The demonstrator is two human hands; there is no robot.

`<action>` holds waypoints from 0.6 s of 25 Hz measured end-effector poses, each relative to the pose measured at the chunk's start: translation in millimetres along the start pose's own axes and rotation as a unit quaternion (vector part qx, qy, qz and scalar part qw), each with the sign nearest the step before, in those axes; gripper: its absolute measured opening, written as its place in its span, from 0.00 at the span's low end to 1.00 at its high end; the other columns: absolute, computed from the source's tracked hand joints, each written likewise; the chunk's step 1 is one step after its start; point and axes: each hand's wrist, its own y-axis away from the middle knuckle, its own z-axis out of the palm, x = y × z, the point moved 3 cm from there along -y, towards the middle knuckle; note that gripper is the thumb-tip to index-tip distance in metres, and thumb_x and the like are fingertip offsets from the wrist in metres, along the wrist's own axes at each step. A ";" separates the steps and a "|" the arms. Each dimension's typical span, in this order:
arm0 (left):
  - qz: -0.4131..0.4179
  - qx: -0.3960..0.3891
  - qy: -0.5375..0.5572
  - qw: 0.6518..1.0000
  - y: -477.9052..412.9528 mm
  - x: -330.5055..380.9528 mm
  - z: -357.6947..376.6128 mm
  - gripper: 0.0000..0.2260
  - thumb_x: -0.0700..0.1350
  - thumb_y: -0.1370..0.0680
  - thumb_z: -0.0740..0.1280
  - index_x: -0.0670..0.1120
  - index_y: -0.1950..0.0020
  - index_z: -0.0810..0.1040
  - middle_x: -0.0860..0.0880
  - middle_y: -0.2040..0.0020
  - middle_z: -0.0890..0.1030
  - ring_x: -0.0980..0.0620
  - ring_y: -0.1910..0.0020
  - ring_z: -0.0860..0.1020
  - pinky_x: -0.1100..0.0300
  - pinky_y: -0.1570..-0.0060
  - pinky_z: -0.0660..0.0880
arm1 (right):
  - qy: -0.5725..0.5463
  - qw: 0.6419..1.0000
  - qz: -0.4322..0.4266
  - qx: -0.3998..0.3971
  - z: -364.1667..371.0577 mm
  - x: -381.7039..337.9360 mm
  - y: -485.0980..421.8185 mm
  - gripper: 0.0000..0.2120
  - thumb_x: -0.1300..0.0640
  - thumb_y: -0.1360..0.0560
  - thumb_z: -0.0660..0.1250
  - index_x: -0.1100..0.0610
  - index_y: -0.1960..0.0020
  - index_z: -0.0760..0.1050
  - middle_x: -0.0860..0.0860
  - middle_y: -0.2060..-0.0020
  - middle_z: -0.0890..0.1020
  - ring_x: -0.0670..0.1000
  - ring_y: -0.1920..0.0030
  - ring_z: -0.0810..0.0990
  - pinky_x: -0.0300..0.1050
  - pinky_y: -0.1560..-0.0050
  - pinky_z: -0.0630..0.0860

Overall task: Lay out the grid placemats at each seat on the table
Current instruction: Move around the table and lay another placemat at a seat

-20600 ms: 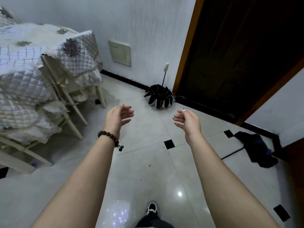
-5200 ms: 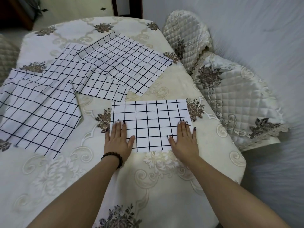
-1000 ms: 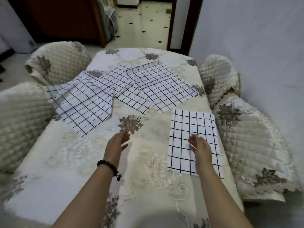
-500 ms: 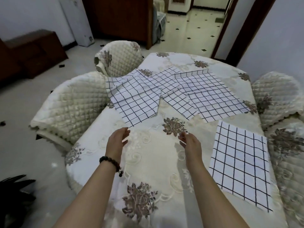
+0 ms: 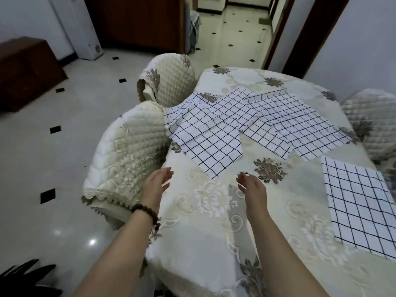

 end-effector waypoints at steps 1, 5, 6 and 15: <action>-0.002 -0.008 -0.001 1.000 -4.7 2.4 -2.7 0.08 0.43 0.21 0.60 0.46 0.53 0.79 0.47 0.53 0.82 0.48 0.46 0.77 0.50 0.40 0.71 | 0.000 1.000 -0.005 0.007 5.7 -0.1 1.8 0.10 0.59 0.22 0.60 0.55 0.55 0.79 0.54 0.54 0.82 0.54 0.47 0.81 0.49 0.44 0.76; -0.021 -0.059 -0.021 0.998 -32.3 14.1 -13.4 0.08 0.43 0.20 0.60 0.46 0.54 0.79 0.48 0.53 0.82 0.47 0.45 0.77 0.51 0.40 0.71 | 0.000 0.999 -0.003 0.043 33.7 8.5 11.7 0.08 0.59 0.22 0.61 0.58 0.50 0.79 0.55 0.52 0.83 0.55 0.46 0.81 0.49 0.43 0.76; -0.026 -0.070 -0.025 0.997 -37.6 15.7 -12.8 0.08 0.43 0.20 0.60 0.47 0.54 0.79 0.48 0.52 0.82 0.47 0.45 0.77 0.51 0.41 0.72 | 0.011 0.999 -0.003 0.050 38.3 11.2 11.6 0.08 0.58 0.23 0.62 0.58 0.49 0.79 0.54 0.52 0.83 0.55 0.45 0.81 0.50 0.43 0.76; -0.065 -0.131 -0.084 0.986 -71.4 5.2 8.9 0.07 0.45 0.22 0.64 0.45 0.50 0.80 0.47 0.48 0.83 0.50 0.42 0.78 0.53 0.39 0.72 | 0.380 0.920 -0.090 -0.025 82.7 30.1 -27.3 0.21 0.58 0.28 0.69 0.58 0.36 0.71 0.54 0.34 0.72 0.53 0.32 0.69 0.41 0.37 0.65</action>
